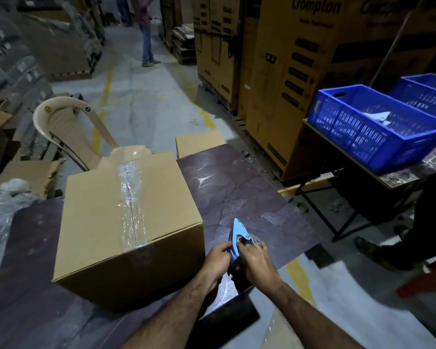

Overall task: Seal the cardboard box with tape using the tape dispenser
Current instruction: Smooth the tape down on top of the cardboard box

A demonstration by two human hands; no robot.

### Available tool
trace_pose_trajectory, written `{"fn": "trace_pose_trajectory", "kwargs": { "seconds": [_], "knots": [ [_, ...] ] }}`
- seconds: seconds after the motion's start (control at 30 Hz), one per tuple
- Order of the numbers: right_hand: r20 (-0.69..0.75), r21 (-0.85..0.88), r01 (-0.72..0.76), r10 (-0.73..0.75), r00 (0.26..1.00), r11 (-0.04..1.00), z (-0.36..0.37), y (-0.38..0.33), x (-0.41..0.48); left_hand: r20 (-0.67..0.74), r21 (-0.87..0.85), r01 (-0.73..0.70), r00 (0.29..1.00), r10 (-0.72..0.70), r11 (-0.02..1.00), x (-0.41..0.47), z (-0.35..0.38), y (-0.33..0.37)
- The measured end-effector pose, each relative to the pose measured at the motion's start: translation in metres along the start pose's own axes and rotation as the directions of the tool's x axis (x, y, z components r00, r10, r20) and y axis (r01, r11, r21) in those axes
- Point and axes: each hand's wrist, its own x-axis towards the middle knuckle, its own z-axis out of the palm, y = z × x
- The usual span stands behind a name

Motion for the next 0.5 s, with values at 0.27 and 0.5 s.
{"fn": "trace_pose_trajectory", "kwargs": {
  "seconds": [0.27,0.5],
  "knots": [
    [0.054,0.104,0.023,-0.029,0.998,0.994,0.0105,-0.0028,0.0021,-0.001,-0.046,-0.003,1.0,0.002,0.999,0.0011,-0.0007,-0.0048],
    [0.002,0.242,-0.069,0.07,0.998,0.968,0.0064,-0.007,-0.0021,-0.003,0.016,0.011,1.0,-0.011,1.0,-0.0034,-0.0035,-0.0057]
  ]
}}
